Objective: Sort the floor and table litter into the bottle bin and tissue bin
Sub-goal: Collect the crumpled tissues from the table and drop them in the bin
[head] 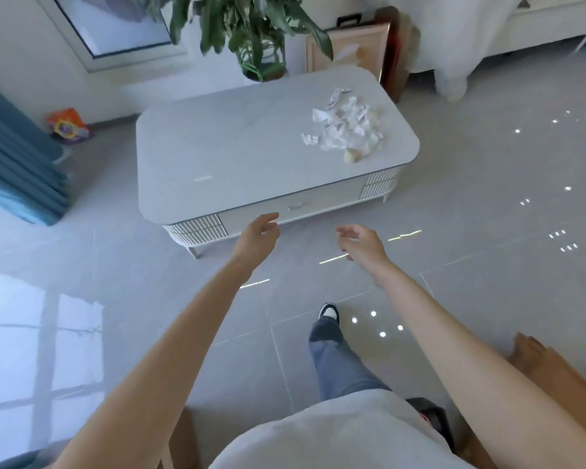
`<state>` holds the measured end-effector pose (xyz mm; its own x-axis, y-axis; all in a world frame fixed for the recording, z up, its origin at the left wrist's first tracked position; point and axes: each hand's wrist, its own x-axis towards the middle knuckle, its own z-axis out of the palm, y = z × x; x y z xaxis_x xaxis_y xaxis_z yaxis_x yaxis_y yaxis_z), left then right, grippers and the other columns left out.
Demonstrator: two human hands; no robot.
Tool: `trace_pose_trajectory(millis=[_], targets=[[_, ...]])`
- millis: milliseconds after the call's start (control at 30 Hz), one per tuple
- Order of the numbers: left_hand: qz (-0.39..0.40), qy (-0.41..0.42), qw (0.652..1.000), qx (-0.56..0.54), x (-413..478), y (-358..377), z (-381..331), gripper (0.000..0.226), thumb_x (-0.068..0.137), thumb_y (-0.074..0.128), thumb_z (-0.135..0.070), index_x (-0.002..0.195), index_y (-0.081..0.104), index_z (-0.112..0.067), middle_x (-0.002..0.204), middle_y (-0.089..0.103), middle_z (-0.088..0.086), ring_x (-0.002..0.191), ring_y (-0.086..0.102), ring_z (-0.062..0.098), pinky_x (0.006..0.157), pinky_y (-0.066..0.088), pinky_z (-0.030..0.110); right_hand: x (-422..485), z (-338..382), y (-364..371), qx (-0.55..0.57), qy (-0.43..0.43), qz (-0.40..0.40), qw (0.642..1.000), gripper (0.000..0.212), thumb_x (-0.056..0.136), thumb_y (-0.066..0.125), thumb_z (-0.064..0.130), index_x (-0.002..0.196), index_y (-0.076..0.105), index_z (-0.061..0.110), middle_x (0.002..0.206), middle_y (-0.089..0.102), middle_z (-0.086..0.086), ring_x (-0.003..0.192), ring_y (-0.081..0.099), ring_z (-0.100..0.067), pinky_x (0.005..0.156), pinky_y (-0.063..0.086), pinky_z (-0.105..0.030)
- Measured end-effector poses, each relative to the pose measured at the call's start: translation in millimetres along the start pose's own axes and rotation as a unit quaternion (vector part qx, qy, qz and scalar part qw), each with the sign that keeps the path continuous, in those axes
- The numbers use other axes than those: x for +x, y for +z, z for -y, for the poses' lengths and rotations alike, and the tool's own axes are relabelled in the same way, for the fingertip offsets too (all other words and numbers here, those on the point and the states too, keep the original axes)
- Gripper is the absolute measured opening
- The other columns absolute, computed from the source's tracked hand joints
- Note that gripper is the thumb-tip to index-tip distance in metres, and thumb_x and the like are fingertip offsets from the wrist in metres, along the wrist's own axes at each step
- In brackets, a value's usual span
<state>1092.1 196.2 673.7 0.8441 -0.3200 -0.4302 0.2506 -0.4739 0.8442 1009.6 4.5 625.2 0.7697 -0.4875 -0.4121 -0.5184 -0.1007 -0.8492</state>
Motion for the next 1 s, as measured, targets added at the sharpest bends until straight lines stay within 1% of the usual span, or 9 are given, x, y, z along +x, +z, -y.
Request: trace_pose_trajectory(millis=[133,233,300,400,533,633,767,933,1000], targets=[[0.009,-0.012,1.0,0.012,80,34,-49,0.038,0.094,0.046,-0.017,0.131,0.052,-0.022,0.117,0.059,0.003,0.098,0.053,0.016,0.086,0.041,0.027,79,22,-46,0.001,0.007,-0.004,1.0,0.023,0.088,0.054,0.014,0.104,0.063,0.028,0.106,0.062,0.003,0.086,0.056,-0.015,0.067,0.047,-0.028],[0.016,-0.016,1.0,0.019,126,59,-90,0.037,0.095,0.046,-0.015,0.131,0.052,-0.021,0.126,0.058,0.006,0.118,0.052,0.024,0.092,0.042,0.031,130,40,-81,-0.018,0.007,-0.009,1.0,0.025,0.088,0.054,0.015,0.109,0.065,0.024,0.107,0.064,0.002,0.093,0.058,-0.015,0.08,0.048,-0.03],[0.018,-0.022,0.999,0.023,157,73,-112,0.038,0.095,0.046,-0.014,0.132,0.051,-0.02,0.127,0.057,0.006,0.121,0.05,0.024,0.096,0.042,0.032,161,52,-103,-0.03,0.007,-0.019,0.999,0.028,0.088,0.054,0.014,0.113,0.065,0.02,0.11,0.064,0.003,0.1,0.06,-0.014,0.088,0.046,-0.03],[0.021,-0.029,0.998,0.042,203,92,-134,0.038,0.095,0.045,-0.018,0.132,0.051,-0.024,0.127,0.057,0.003,0.117,0.053,0.021,0.095,0.043,0.032,203,65,-129,-0.044,0.005,-0.02,0.999,0.031,0.088,0.053,0.008,0.115,0.064,0.016,0.109,0.062,0.006,0.101,0.057,-0.01,0.086,0.042,-0.023],[0.034,-0.035,0.997,0.058,274,118,-154,0.038,0.094,0.046,-0.018,0.131,0.052,-0.026,0.126,0.058,0.003,0.106,0.055,0.021,0.082,0.044,0.026,272,71,-157,-0.069,0.015,-0.023,0.997,0.032,0.087,0.054,0.008,0.116,0.063,0.016,0.116,0.064,0.002,0.099,0.056,-0.01,0.09,0.043,-0.025],[0.047,-0.045,0.996,0.066,331,141,-167,0.038,0.094,0.046,-0.02,0.13,0.052,-0.027,0.126,0.059,0.003,0.111,0.055,0.027,0.083,0.044,0.028,328,74,-176,-0.078,0.03,-0.018,0.996,0.031,0.088,0.054,0.01,0.116,0.063,0.019,0.123,0.061,0.002,0.106,0.058,-0.013,0.09,0.045,-0.026],[0.056,-0.064,0.994,0.072,408,169,-187,0.038,0.095,0.047,-0.02,0.132,0.051,-0.024,0.126,0.058,0.002,0.094,0.056,0.027,0.076,0.041,0.025,405,84,-204,-0.114,0.04,-0.005,0.993,0.032,0.088,0.053,0.007,0.118,0.062,0.016,0.124,0.059,0.001,0.113,0.054,-0.013,0.082,0.037,-0.019],[0.061,-0.098,0.99,0.083,490,192,-220,0.039,0.096,0.045,-0.021,0.134,0.05,-0.025,0.127,0.057,0.0,0.094,0.052,0.016,0.077,0.039,0.024,486,101,-235,-0.168,0.061,0.029,0.983,0.034,0.088,0.053,0.009,0.12,0.06,0.02,0.128,0.055,-0.003,0.095,0.057,-0.017,0.08,0.038,-0.022],[0.048,-0.109,0.989,0.091,516,198,-232,0.039,0.096,0.044,-0.02,0.134,0.05,-0.026,0.127,0.058,0.0,0.096,0.051,0.014,0.077,0.039,0.023,516,108,-244,-0.187,0.057,0.046,0.98,0.035,0.088,0.052,0.009,0.121,0.06,0.019,0.129,0.055,-0.004,0.096,0.057,-0.017,0.082,0.037,-0.022]])
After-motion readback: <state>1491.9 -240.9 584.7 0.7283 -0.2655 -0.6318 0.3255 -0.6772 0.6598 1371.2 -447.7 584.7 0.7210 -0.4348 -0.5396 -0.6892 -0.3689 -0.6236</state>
